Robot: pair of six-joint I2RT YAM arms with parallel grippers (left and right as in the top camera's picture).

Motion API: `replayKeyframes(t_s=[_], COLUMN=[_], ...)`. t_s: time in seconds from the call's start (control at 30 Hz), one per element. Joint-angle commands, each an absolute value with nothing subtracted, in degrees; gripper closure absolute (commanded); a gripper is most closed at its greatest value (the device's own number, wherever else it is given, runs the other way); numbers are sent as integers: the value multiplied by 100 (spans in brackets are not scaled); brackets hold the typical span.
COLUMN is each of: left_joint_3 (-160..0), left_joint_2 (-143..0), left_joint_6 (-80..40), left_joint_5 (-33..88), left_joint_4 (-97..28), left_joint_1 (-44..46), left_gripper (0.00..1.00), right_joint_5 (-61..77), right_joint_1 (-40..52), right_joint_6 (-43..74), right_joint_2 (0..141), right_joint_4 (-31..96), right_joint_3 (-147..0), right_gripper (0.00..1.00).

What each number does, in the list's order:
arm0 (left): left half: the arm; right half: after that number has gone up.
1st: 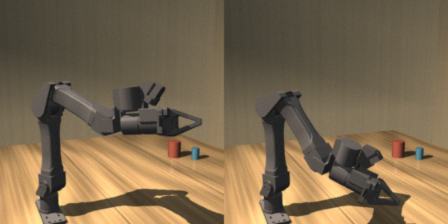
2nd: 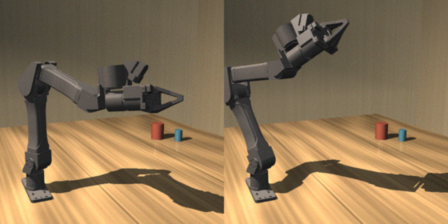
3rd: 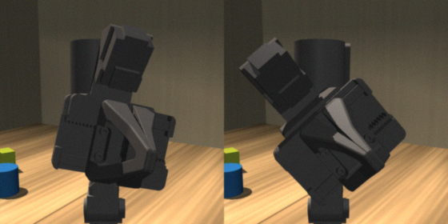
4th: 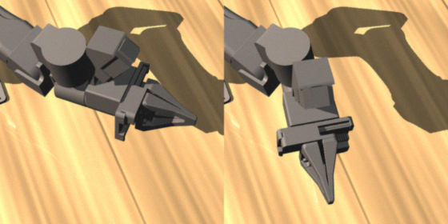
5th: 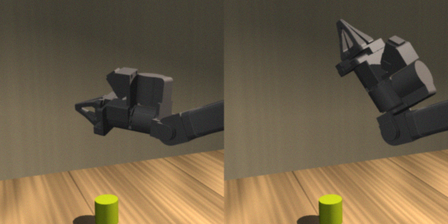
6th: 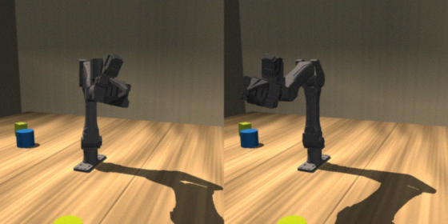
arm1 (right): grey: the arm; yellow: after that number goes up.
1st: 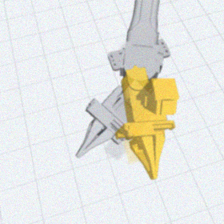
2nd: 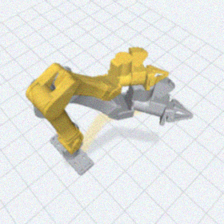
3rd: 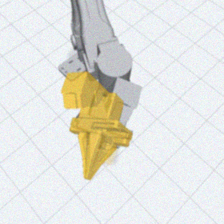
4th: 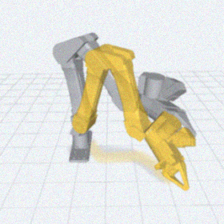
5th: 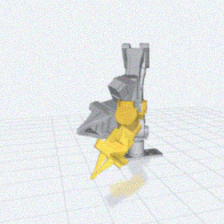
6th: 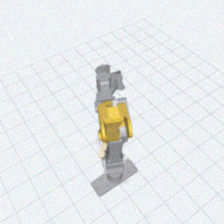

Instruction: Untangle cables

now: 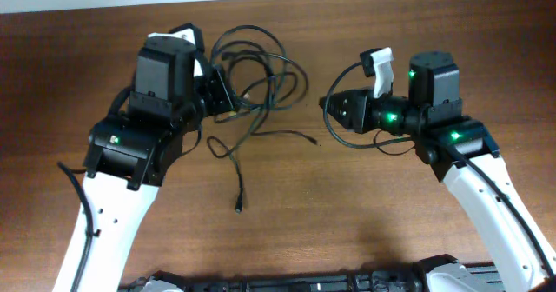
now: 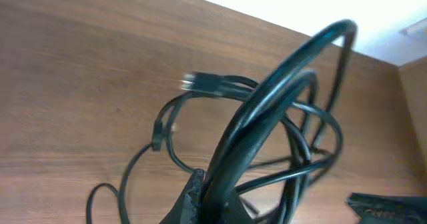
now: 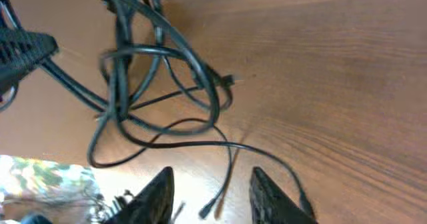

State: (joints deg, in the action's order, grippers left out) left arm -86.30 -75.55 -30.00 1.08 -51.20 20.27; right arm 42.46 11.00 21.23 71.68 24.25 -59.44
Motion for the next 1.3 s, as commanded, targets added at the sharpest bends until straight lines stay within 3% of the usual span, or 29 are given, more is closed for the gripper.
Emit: replayKeyframes(t_s=[0.0,0.13,0.2,0.37,0.57,0.63,0.7,0.87,1.13,1.27], left_joint_3=[-8705,-8705,-8705,-8705,-8705,-8705,-8705,-8705,-8705,-8705], left_joint_2=[-7489,-7487,-7487,-7489,-7489,-7489,-7489,-7487,-7487,-7489], left_joint_6=[-2309,-2276,-2259,-2257,-2215,-1984,-1940,-1756,-2165,-2958], left_joint_5=[23,93,786,2252,2902,2895,2923,3347,2641,2394], left_joint_4=[-5039,-5017,-4810,-4453,-4477,-4565,-4779,-4869,-4718,-4386], left_joint_1=[1997,1997,1997,1997,2137,2171,2171,2171,2169,2158], left_gripper=[100,100,100,100,100,100,100,100,100,100], right_joint_5=[4523,5059,5000,4259,2923,2119,1347,1179,3249,5247], right_joint_1=[1081,1085,1085,1085,1083,1044,851,89,-266,-266], right_joint_6=[2126,1645,1372,1374,1398,1870,2414,2495,1542,-331], right_joint_2=[7083,7083,7083,7083,7083,7083,7083,7083,7083,7083], right_joint_4=[2364,2176,2178,2182,2163,2161,2161,2309,2517,2722], right_joint_3=[-5970,-5970,-5970,-5970,-5970,-5970,-5970,-5970,-5970,-5970], right_gripper=[53,50,49,48,46,42,29,14,11,4])
